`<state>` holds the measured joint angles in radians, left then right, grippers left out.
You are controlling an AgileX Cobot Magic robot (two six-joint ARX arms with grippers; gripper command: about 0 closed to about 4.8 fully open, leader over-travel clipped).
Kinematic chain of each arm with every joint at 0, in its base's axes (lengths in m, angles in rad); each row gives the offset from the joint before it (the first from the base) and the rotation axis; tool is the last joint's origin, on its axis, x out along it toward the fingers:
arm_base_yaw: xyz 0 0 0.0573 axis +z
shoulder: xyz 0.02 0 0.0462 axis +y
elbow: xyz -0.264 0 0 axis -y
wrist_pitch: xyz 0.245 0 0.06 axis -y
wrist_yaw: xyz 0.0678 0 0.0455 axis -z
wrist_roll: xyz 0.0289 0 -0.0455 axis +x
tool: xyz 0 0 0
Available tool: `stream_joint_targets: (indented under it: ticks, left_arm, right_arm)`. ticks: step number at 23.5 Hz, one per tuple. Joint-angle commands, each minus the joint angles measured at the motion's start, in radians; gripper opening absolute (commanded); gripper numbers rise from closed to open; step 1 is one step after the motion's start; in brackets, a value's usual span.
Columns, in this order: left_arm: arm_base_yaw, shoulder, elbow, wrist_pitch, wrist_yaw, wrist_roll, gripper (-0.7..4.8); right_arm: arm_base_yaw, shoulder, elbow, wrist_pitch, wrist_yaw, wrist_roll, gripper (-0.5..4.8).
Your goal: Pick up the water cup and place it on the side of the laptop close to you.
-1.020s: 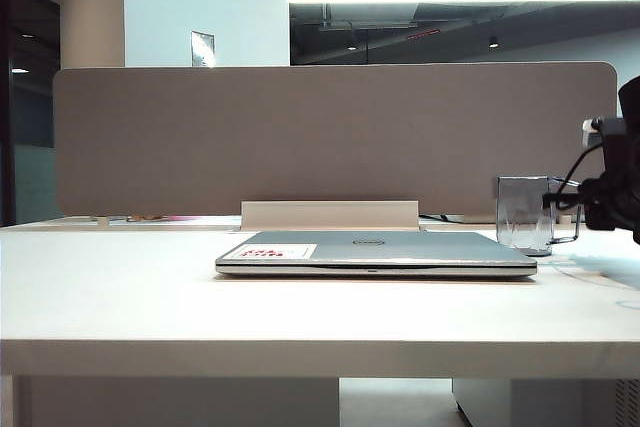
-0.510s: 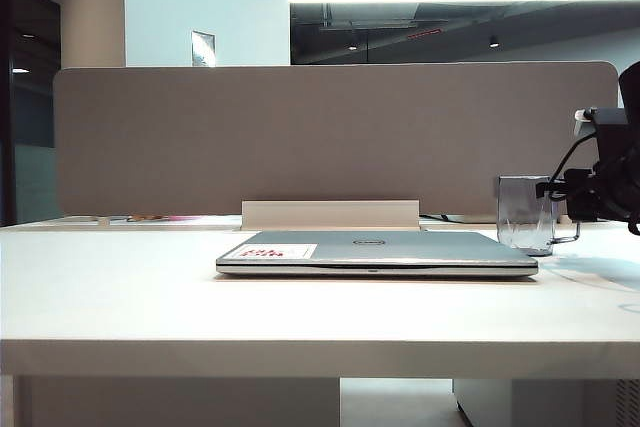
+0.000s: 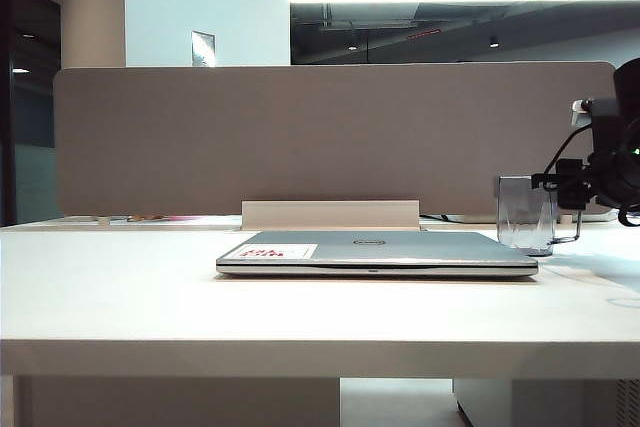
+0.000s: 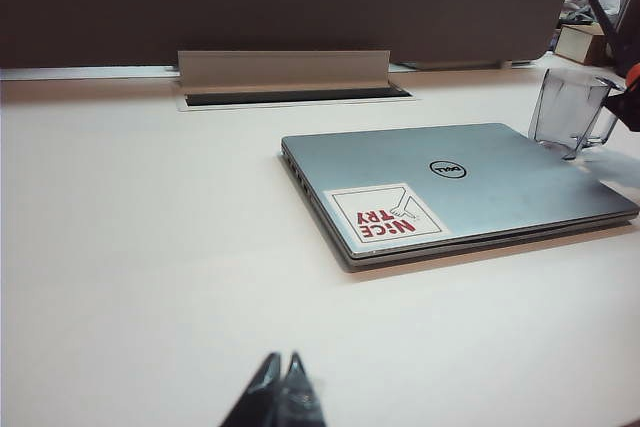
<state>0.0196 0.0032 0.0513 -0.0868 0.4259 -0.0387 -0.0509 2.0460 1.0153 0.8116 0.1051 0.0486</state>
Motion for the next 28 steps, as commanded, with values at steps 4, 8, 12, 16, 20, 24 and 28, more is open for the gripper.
stream_joint_targets:
  ticks: [4, 8, 12, 16, 20, 24, 28]
  left_arm:
    - [0.0, 0.001, 0.002, 0.014, -0.002, 0.0, -0.03]
    - [0.0, 0.001, 0.002, 0.013, -0.002, 0.0, -0.03]
    - [0.0, 0.001, 0.002, 0.013, -0.002, 0.0, -0.03]
    - [0.0, 0.001, 0.002, 0.013, -0.002, 0.0, -0.03]
    - [0.0, 0.001, 0.002, 0.012, -0.002, 0.0, -0.03]
    - [0.0, 0.001, 0.002, 0.012, -0.002, 0.0, -0.03]
    - [0.0, 0.001, 0.002, 0.012, -0.002, 0.001, -0.03]
  right_arm:
    - [-0.002, 0.039, 0.03, 0.017, 0.039, 0.0, 2.07]
    - [-0.003, 0.058, 0.03, 0.07, 0.08, 0.0, 1.98]
    - [-0.004, 0.064, 0.031, 0.089, 0.079, 0.0, 0.89]
    - [-0.005, 0.064, 0.031, 0.105, 0.077, 0.0, 0.49]
    - [-0.007, 0.064, 0.031, 0.121, 0.077, -0.001, 0.32]
    - [-0.007, 0.064, 0.03, 0.12, 0.076, -0.037, 0.07]
    - [-0.005, 0.036, 0.025, 0.096, 0.074, -0.06, -0.01]
